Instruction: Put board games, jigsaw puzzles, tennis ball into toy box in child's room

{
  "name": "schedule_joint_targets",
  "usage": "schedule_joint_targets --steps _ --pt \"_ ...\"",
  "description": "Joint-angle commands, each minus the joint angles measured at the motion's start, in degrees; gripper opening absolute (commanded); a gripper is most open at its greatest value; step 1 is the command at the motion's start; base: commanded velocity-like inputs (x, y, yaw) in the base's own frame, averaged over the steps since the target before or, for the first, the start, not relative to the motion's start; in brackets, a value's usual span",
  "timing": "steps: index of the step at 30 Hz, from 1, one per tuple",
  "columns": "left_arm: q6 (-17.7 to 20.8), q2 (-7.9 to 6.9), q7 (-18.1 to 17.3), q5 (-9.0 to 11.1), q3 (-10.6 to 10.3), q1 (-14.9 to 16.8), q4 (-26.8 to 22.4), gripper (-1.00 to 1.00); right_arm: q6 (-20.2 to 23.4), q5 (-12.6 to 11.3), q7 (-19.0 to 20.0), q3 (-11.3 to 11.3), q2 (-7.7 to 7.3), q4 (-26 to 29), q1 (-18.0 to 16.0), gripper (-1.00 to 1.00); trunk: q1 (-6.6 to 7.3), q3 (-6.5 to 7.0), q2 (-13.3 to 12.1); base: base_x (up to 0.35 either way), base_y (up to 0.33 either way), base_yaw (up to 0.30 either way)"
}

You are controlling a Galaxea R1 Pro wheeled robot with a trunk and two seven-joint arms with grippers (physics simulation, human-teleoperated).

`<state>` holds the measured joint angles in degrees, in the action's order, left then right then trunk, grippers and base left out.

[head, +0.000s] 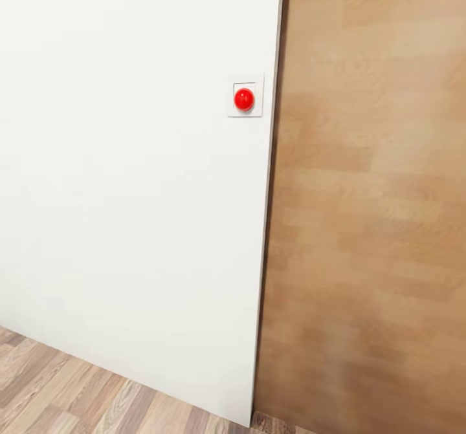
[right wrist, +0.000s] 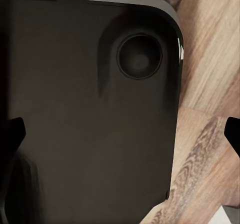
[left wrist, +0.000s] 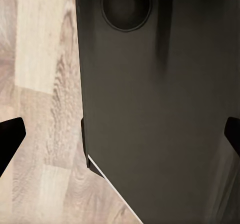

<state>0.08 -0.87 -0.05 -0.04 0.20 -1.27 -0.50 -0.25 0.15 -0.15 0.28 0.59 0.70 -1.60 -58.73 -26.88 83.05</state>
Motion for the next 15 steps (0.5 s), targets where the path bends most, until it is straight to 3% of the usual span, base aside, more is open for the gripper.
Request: schedule_joint_targets --steps 1,9,15 --pt "0.01 0.0 -0.01 -0.01 0.02 -0.01 -0.05 1.0 -0.03 0.01 -0.02 0.02 0.0 0.01 -0.02 1.0 0.0 -0.04 0.02 0.0 0.0 0.077" --pt "-0.09 -0.2 0.0 -0.07 -0.12 -0.04 -0.06 1.0 -0.03 -0.05 -0.08 -0.01 -0.02 0.06 -0.23 1.0 0.0 -0.04 0.02 0.0 0.0 0.086" --pt "-0.29 -0.65 0.03 -0.11 -0.41 -0.2 -0.09 1.0 0.67 -0.06 -0.15 -0.2 -0.1 0.25 -1.15 1.0 0.0 -0.04 0.02 0.0 0.0 0.186"
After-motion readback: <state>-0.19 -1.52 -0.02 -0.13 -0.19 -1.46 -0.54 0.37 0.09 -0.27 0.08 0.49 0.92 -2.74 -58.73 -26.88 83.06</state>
